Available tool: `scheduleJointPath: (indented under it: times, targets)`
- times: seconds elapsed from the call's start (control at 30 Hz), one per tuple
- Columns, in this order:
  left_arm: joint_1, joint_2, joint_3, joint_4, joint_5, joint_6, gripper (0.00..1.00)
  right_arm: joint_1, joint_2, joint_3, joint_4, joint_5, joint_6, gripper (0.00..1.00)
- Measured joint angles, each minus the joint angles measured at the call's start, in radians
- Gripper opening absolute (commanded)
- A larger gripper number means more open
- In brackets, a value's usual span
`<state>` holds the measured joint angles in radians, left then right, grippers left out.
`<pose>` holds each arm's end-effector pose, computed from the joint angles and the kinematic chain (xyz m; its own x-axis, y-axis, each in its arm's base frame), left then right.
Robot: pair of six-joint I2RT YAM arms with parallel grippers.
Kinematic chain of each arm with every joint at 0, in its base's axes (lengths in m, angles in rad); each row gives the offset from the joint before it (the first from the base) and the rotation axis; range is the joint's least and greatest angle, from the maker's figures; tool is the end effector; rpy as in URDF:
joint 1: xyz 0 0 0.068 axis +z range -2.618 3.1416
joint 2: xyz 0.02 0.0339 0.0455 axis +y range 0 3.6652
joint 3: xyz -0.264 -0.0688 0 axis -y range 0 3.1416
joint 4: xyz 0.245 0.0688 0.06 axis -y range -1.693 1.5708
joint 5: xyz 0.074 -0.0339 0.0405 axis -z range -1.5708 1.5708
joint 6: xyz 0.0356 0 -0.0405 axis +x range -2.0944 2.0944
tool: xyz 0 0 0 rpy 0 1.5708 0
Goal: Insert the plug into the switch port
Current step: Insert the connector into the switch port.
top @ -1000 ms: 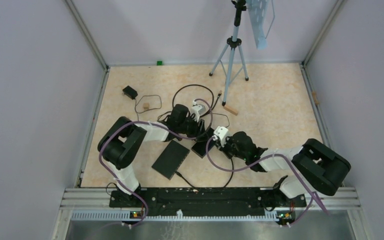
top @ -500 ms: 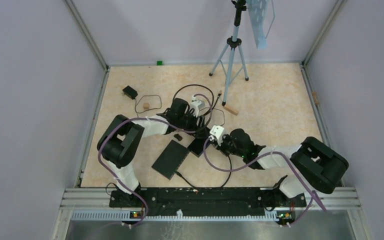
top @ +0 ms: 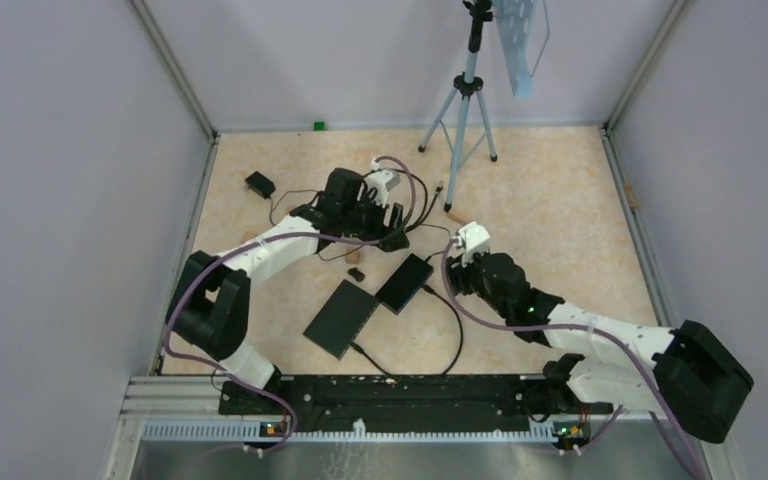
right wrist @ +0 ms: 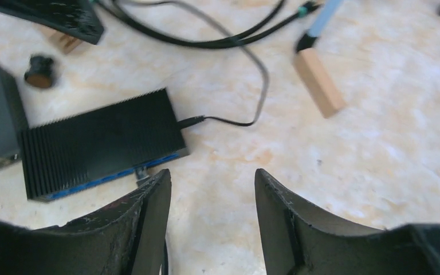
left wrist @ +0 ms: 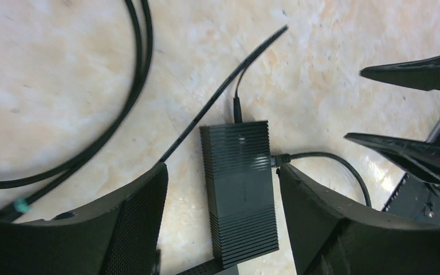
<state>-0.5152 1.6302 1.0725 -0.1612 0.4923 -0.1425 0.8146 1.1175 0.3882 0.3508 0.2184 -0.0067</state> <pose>0.3003 -0.1894 0.2289 -0.6729 0.2372 -0.7007 0.6548 0.6317 -0.4150 0.1621 0.1606 0.1921 -0.2497 -0.2743 -0.9287 -0.5737 0.8145 -0.0863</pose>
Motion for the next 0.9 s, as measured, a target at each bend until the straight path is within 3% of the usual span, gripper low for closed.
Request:
scheduleJointPath:
  times: [0.27,0.47,0.63,0.9]
  targets:
    - [0.0,-0.047,0.151,-0.087,-0.124,0.068,0.79,-0.01,-0.219,0.098,-0.23,0.216,0.179,0.55]
    - [0.002,-0.033,0.209,-0.129,-0.214,0.053,0.81,-0.02,-0.231,0.223,-0.409,0.263,0.255,0.56]
    - [0.018,0.044,0.287,-0.147,-0.274,0.014,0.82,-0.02,-0.213,0.248,-0.497,0.265,0.299,0.56]
    - [0.029,0.293,0.433,-0.13,-0.211,0.103,0.9,-0.02,-0.218,0.243,-0.541,0.244,0.338,0.56]
